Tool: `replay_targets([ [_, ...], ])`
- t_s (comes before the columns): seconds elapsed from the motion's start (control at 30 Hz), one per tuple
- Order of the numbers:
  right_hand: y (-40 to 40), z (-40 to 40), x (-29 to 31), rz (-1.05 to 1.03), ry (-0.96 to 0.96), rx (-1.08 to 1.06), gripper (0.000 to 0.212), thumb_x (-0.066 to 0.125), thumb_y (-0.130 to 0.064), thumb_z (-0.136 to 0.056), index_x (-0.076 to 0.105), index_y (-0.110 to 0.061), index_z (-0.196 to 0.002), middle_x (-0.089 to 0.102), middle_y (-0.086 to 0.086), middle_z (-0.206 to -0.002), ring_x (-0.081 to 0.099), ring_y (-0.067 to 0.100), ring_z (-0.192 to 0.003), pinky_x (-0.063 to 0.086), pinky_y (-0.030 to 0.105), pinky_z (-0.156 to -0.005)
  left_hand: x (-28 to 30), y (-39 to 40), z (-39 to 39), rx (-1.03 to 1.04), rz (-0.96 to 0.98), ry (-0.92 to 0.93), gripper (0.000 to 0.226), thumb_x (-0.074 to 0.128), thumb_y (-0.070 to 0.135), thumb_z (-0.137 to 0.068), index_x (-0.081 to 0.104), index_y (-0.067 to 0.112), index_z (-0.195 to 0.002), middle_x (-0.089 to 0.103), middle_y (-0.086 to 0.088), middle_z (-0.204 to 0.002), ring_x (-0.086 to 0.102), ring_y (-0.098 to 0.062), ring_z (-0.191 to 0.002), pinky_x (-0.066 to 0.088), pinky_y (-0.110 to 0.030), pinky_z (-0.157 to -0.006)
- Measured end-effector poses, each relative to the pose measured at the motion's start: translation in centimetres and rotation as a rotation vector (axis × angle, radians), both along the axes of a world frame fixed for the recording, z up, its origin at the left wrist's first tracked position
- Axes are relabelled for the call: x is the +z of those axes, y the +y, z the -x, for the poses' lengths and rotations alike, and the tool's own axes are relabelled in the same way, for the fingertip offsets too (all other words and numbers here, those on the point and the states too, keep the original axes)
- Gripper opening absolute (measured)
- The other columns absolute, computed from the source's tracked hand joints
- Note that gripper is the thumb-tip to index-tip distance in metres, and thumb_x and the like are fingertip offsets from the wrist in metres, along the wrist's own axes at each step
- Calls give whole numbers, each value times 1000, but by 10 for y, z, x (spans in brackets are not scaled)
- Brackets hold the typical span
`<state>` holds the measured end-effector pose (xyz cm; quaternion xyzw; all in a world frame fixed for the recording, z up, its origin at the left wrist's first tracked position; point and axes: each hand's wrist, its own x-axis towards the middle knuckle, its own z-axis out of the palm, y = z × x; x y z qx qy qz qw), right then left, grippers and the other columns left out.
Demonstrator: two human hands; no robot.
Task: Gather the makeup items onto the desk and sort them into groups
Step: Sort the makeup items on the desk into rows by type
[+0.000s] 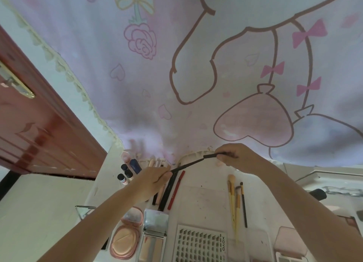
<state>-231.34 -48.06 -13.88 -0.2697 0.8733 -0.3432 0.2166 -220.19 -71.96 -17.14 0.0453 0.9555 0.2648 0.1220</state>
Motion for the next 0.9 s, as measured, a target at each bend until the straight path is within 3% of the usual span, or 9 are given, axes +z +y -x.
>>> replay_targets([
  [0.13,-5,5,-9,-36,-7,47,14,52,-16,-90,64,-18,-97,51,-12,-69,45,5,-59,36,5,-57,-10,-5,1,11,5,-16,36,32,25,-98,30,32,-63,38,12,-55,35,1,-47,33,-10,-48],
  [0.23,-8,9,-13,-33,-34,68,13,52,-15,-90,59,-26,-89,51,-10,-69,44,3,-58,36,5,-57,-17,-7,2,7,34,-42,36,31,27,-98,29,33,-63,38,12,-56,36,0,-49,29,-12,-48],
  [0.37,-10,13,-19,-57,-68,107,13,51,-15,-91,63,-20,-93,51,-7,-70,44,7,-60,36,8,-57,-23,-9,3,16,44,-83,35,30,28,-98,30,32,-63,39,11,-57,37,-2,-50,31,-17,-53],
  [0.5,-15,16,-24,-66,-87,158,16,51,-15,-91,58,-27,-84,49,-11,-66,41,1,-54,36,8,-55,-26,-8,6,2,56,-116,35,30,29,-98,29,32,-63,38,12,-58,36,-1,-49,27,-13,-49],
  [0.73,-20,20,-39,-99,-82,139,16,51,-14,-90,65,-14,-98,51,-9,-69,41,2,-56,37,9,-55,-31,-4,10,-19,30,-164,35,30,30,-98,29,31,-63,38,12,-59,36,-2,-50,28,-13,-47],
  [0.9,-14,25,-41,-83,-145,108,19,53,-13,-89,60,-29,-81,51,-11,-67,42,2,-56,37,8,-55,-35,-11,11,31,-14,-187,32,31,29,-98,35,31,-67,40,12,-59,37,0,-49,35,-8,-47],
])
